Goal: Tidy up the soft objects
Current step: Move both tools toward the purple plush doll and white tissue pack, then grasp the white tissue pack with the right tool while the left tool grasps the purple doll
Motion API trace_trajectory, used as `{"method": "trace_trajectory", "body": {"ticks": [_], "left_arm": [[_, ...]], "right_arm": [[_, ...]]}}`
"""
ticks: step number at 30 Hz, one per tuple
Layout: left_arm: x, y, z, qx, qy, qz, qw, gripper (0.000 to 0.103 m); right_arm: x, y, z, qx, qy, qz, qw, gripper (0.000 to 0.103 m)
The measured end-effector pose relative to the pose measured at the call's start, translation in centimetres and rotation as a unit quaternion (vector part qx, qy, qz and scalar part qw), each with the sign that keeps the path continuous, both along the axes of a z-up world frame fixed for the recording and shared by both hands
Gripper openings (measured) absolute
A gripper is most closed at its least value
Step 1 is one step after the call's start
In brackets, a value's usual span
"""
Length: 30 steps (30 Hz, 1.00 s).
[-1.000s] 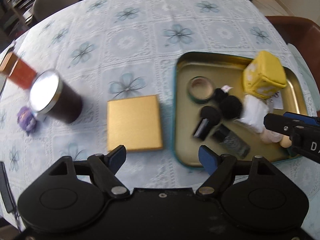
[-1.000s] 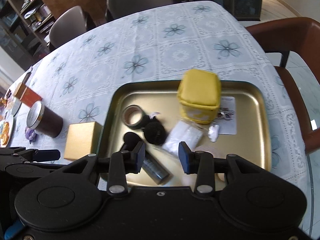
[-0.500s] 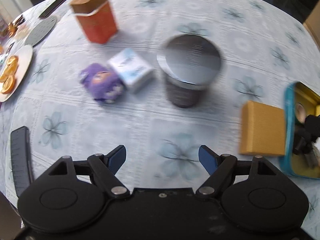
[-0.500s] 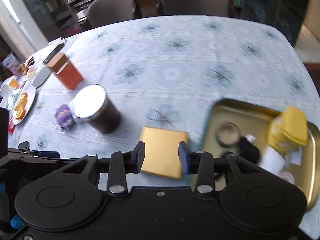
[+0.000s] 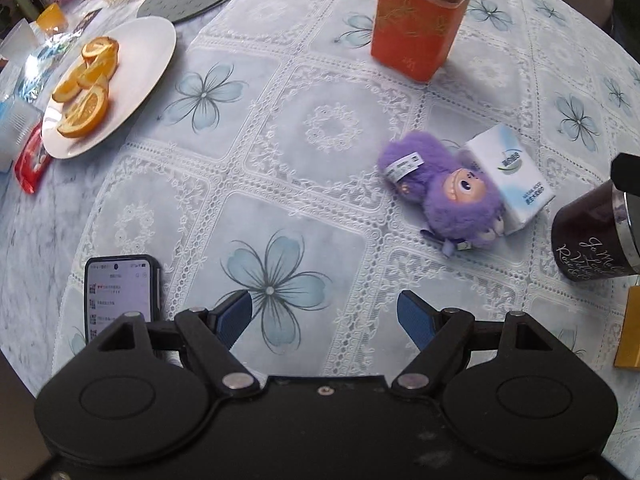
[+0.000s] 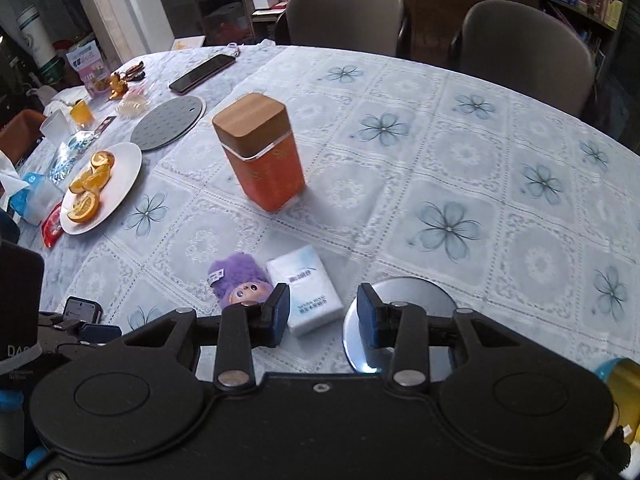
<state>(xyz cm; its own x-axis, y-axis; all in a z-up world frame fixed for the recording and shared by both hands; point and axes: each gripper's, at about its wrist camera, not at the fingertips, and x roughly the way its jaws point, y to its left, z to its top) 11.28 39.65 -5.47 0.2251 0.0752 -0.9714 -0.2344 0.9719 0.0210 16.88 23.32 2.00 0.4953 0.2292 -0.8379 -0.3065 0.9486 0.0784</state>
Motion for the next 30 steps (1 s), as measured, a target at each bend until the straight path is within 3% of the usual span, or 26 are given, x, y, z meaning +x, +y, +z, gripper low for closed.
{"method": "trace_trajectory", "body": {"ticks": [12,15,20,30], "left_arm": [[0.4,3.4,-2.3,-0.030,0.016,0.016,0.9993,0.079],[0.9,3.7,-2.5,-0.030,0.017,0.016,0.9993,0.081],[1.8,3.7,-2.9,-0.024,0.017,0.008,0.9995,0.082],[3.2,3.8,-3.3,-0.044,0.016,0.016,0.9988,0.083]], "right_arm": [[4.7,6.3,-5.8,-0.078,0.068,0.050,0.993,0.041],[5.3,6.8,-6.7,-0.099,0.079,0.048,0.991,0.050],[6.2,7.6,-7.7,-0.126,0.080,0.056,0.987,0.056],[7.8,7.5,-9.5,-0.124,0.126,0.053,0.983,0.053]]}}
